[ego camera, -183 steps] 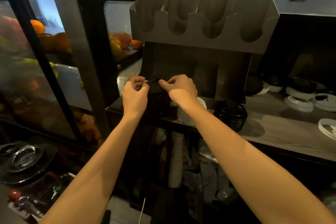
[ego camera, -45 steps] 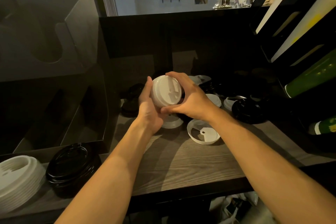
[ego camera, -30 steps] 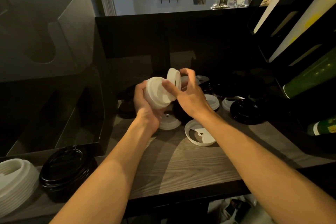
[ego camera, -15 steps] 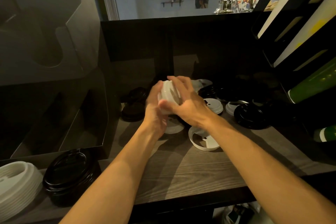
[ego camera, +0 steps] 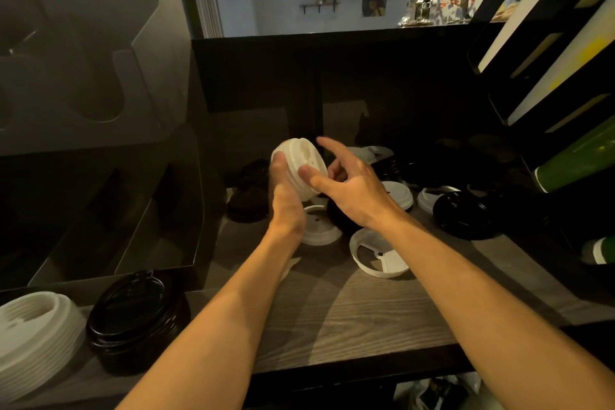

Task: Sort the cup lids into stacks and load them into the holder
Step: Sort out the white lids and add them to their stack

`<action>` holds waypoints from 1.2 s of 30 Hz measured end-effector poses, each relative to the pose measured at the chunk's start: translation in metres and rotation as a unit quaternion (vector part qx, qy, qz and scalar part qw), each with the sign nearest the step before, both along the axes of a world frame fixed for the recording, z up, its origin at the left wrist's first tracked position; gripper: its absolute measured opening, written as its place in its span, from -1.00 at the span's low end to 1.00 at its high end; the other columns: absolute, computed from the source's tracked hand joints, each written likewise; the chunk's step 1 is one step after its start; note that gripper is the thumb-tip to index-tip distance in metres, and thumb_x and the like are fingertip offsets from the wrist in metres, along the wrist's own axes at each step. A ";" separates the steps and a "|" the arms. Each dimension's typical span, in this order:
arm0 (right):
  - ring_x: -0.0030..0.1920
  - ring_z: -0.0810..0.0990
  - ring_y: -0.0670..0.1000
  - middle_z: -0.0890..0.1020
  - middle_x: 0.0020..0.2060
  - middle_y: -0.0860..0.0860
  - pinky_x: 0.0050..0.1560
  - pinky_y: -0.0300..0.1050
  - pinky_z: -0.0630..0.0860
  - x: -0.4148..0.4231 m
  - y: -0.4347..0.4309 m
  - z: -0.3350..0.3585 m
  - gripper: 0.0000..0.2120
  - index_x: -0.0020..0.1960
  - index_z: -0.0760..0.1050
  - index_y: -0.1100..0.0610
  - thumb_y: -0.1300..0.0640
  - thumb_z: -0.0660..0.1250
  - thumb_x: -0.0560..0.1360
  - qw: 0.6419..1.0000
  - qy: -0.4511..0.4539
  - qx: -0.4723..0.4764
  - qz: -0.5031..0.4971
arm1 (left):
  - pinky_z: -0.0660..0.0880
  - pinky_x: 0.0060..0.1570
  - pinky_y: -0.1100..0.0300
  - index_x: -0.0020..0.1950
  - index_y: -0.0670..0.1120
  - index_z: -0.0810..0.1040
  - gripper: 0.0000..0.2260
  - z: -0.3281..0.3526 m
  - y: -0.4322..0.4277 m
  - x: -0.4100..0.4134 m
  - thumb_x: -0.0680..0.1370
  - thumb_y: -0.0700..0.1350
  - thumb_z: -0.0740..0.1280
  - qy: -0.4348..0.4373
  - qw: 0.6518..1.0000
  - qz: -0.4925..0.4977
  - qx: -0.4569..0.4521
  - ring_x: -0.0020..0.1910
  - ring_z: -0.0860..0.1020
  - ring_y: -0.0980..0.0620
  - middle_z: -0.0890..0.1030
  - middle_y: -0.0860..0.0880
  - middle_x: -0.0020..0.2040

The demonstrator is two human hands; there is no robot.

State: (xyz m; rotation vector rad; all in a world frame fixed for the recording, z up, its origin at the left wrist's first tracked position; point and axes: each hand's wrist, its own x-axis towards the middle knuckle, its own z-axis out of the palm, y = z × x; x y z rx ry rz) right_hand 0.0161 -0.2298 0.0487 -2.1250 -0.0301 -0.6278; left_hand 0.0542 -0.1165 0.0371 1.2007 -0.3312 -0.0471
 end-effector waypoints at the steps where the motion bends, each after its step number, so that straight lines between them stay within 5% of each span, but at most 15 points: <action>1: -0.19 0.57 -0.09 0.56 -0.15 -0.03 -0.20 -0.18 0.53 0.000 0.001 0.001 -0.31 0.43 0.39 -0.08 -0.43 0.26 0.42 1.000 -0.003 -0.004 -0.002 | 0.57 -0.15 0.33 0.51 -0.09 0.34 -0.50 0.000 0.000 0.000 0.72 0.17 -0.03 -0.026 1.000 -0.002 0.010 0.03 0.59 0.12 0.57 -0.07 0.14; 4: -0.16 0.57 -0.06 0.55 -0.10 -0.03 -0.25 -0.22 0.46 -0.003 0.000 0.004 -0.36 0.07 0.49 0.05 -0.50 0.15 0.40 0.999 0.002 0.026 -0.045 | 0.61 0.04 0.18 0.53 0.04 0.26 -0.46 -0.006 0.001 0.001 0.61 0.25 0.08 -0.132 0.989 -0.003 0.061 0.16 0.57 0.10 0.51 -0.05 0.26; 6: -0.13 0.55 -0.02 0.56 -0.11 -0.02 -0.20 -0.16 0.41 -0.004 -0.002 0.007 -0.31 0.01 0.49 0.06 -0.55 0.08 0.37 0.996 0.051 0.035 -0.062 | 0.58 0.05 0.23 0.56 0.05 0.20 -0.35 -0.008 0.000 0.001 0.51 0.25 0.16 -0.180 0.981 0.005 0.066 0.20 0.53 0.20 0.44 -0.01 0.32; 12: -0.02 0.64 -0.03 0.60 0.06 -0.04 -0.06 -0.07 0.59 0.000 -0.002 0.000 -0.30 0.37 0.38 -0.11 -0.54 0.14 0.42 0.995 0.070 0.067 -0.008 | 0.61 -0.08 0.14 0.56 0.02 0.24 -0.39 -0.005 -0.002 -0.001 0.50 0.07 0.18 -0.141 0.989 -0.051 0.004 0.30 0.50 -0.18 0.40 -0.19 0.41; 17: 0.06 0.60 -0.13 0.57 0.12 -0.12 0.04 -0.10 0.63 0.002 -0.001 -0.002 -0.28 0.49 0.30 -0.18 -0.48 0.23 0.43 0.999 -0.016 0.048 -0.007 | 0.59 0.10 0.11 0.42 -0.02 0.48 -0.59 0.005 0.000 -0.006 0.72 0.13 0.03 -0.038 0.996 -0.078 -0.010 0.20 0.62 -0.04 0.63 -0.09 0.20; 22: 0.19 0.47 -0.05 0.43 0.23 -0.03 0.06 -0.11 0.55 0.002 -0.006 -0.004 -0.19 0.56 0.21 -0.09 -0.37 0.39 0.43 0.983 -0.119 -0.127 -0.065 | 0.62 -0.03 0.07 0.37 -0.13 0.52 -0.53 0.010 0.013 0.002 0.63 0.15 0.16 0.051 0.991 -0.113 -0.058 0.10 0.63 -0.12 0.63 -0.22 0.20; 26: 0.35 0.30 -0.06 0.31 0.39 -0.02 0.18 -0.12 0.42 0.003 -0.007 -0.003 -0.01 0.60 0.16 0.00 -0.32 0.51 0.34 0.973 -0.107 -0.202 -0.032 | 0.63 -0.04 0.05 0.30 -0.10 0.56 -0.54 0.009 0.012 0.002 0.59 0.20 0.23 0.100 0.988 -0.090 -0.074 0.10 0.63 -0.13 0.63 -0.21 0.18; 31: 0.29 0.39 -0.04 0.43 0.32 -0.02 0.15 -0.11 0.47 0.004 -0.009 -0.004 -0.06 0.55 0.29 0.07 -0.30 0.54 0.32 0.961 -0.157 -0.220 -0.053 | 0.62 -0.11 0.08 0.38 -0.13 0.53 -0.46 0.007 0.014 0.005 0.56 0.21 0.26 0.123 0.984 -0.083 -0.095 0.16 0.61 -0.17 0.59 -0.26 0.30; 36: 0.31 0.39 -0.06 0.40 0.34 -0.07 0.21 -0.02 0.50 0.003 -0.016 -0.003 -0.07 0.54 0.27 0.00 -0.29 0.55 0.31 0.972 -0.098 -0.211 -0.023 | 0.64 0.05 0.02 0.36 -0.14 0.54 -0.52 0.003 0.013 0.004 0.64 0.19 0.19 0.089 0.988 -0.118 -0.049 0.12 0.65 -0.12 0.64 -0.22 0.19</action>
